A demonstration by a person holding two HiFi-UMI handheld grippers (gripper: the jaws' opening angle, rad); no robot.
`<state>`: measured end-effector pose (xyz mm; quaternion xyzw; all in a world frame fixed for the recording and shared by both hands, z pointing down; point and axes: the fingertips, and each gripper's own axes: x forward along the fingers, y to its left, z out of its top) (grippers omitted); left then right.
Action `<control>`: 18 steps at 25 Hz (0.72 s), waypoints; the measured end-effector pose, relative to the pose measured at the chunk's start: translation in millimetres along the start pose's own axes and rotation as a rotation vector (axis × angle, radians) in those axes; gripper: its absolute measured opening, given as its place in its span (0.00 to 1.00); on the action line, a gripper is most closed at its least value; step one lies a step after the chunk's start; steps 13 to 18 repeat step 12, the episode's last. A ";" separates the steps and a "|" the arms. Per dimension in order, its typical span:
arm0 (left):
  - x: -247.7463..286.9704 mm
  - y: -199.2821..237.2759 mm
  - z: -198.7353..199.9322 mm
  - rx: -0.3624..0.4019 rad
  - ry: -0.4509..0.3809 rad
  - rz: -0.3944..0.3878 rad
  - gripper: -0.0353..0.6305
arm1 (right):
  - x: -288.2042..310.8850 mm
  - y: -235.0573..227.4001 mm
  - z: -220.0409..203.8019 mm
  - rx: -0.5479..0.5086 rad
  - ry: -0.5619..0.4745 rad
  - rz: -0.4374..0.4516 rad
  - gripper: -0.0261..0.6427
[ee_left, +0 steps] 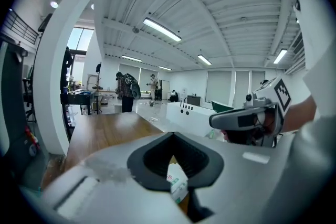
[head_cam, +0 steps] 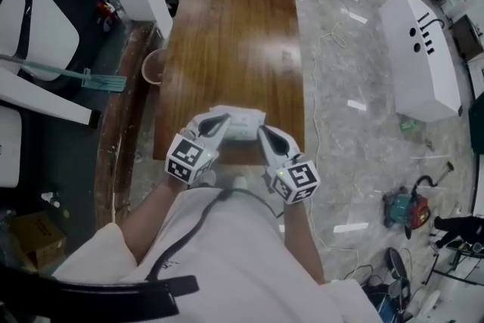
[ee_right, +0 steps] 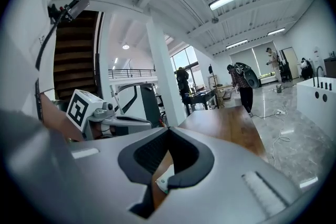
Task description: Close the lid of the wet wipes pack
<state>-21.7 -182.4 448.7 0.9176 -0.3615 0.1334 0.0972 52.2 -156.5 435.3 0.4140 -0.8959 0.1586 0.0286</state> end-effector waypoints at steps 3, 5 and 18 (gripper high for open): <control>-7.1 4.0 11.6 0.009 -0.026 0.014 0.06 | -1.2 0.4 10.8 -0.021 -0.019 -0.015 0.05; -9.9 5.4 13.3 0.010 -0.036 0.023 0.06 | -2.1 0.4 14.9 -0.034 -0.027 -0.019 0.05; -11.3 6.1 10.2 0.017 -0.045 0.025 0.06 | -0.2 -1.3 17.7 -0.047 -0.029 -0.030 0.05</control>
